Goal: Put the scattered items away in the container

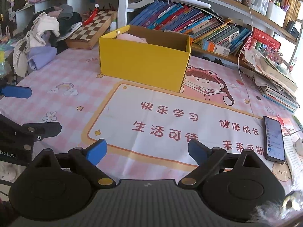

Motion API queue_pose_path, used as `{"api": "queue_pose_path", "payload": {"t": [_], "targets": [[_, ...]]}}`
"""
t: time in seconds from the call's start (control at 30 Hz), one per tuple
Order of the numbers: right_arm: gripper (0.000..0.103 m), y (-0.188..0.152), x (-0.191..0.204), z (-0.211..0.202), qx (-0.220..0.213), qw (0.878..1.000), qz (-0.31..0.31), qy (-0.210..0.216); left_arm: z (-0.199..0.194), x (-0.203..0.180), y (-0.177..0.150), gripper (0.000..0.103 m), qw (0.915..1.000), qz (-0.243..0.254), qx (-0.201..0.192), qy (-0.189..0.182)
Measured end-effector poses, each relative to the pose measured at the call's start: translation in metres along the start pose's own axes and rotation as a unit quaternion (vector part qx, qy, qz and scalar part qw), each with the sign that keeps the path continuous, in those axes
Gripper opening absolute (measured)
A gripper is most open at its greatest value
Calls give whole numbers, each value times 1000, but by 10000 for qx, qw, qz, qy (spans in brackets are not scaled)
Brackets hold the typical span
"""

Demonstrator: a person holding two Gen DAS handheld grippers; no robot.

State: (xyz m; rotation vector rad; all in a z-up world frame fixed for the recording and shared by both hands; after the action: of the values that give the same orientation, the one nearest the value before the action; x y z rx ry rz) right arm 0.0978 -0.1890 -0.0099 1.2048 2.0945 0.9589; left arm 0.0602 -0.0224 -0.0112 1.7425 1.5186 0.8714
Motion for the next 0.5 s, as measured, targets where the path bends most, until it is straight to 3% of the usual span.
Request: {"api": "queue_pose_path", "payload": {"t": [0.5], "targets": [[99,-2,4,-7,-52,9999,-76,54,-5,-4,-3,101,10000,24,19,-4]]}}
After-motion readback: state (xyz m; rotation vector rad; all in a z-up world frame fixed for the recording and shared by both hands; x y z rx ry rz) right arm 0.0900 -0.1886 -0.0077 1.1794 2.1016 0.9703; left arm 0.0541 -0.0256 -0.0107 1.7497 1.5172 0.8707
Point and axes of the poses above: each gripper's, at about its wrist camera, not at the fingertips, and z roughly the way its jaws point, x to its left, y to its top, the point moved 1 cm from there along z, roughly the way its jaws point, and after that the axes turned 7 degrees about -x, right-handed, at the moved point
